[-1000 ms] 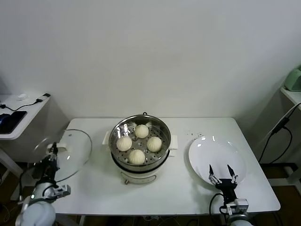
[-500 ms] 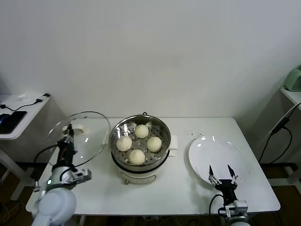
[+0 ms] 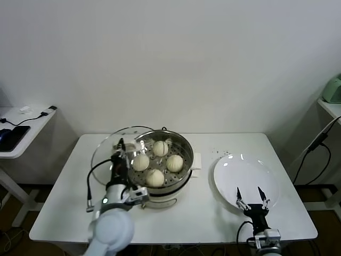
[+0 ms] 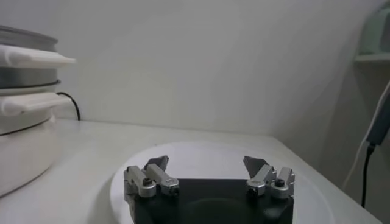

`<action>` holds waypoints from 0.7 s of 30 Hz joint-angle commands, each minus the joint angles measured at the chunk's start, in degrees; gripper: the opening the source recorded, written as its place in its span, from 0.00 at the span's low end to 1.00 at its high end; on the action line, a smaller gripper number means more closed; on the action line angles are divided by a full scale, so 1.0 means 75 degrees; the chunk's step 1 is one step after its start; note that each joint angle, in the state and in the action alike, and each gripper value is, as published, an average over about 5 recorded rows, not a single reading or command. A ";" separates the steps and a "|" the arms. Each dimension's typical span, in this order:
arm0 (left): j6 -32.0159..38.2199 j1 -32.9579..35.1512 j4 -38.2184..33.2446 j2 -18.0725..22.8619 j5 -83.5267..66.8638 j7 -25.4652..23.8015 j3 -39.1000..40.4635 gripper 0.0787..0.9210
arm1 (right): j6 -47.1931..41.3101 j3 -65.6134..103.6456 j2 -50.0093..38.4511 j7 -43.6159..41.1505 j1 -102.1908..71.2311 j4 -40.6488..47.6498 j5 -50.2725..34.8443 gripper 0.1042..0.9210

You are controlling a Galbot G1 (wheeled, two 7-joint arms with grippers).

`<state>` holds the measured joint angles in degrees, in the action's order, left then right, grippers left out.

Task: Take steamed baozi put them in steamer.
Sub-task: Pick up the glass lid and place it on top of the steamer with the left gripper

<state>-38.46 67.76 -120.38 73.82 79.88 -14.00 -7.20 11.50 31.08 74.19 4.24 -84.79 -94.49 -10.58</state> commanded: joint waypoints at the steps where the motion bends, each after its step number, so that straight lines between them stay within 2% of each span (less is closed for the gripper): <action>1: -0.0497 -0.0833 0.0941 0.1329 0.1402 -0.0380 0.1609 0.06 | 0.0248 0.0036 0.0012 0.0041 -0.0003 0.0127 -0.0025 0.88; 5: -0.0492 -0.0905 0.1353 0.1754 0.1601 -0.0272 0.1742 0.06 | 0.0307 0.0081 0.0011 0.0058 -0.0044 0.0128 -0.0093 0.88; 10: -0.0474 -0.0948 0.1744 0.2020 0.1730 -0.0145 0.1839 0.06 | 0.0362 0.0131 0.0003 0.0077 -0.0084 0.0126 -0.0113 0.88; 21: -0.0354 -0.0914 0.2091 0.1823 0.2049 -0.0098 0.1536 0.06 | 0.0518 0.0160 0.0092 0.0202 -0.0075 0.0195 -0.0093 0.88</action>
<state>-40.91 61.57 -108.12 85.87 92.23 -14.57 3.68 14.83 32.25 74.72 5.45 -85.41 -93.26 -11.28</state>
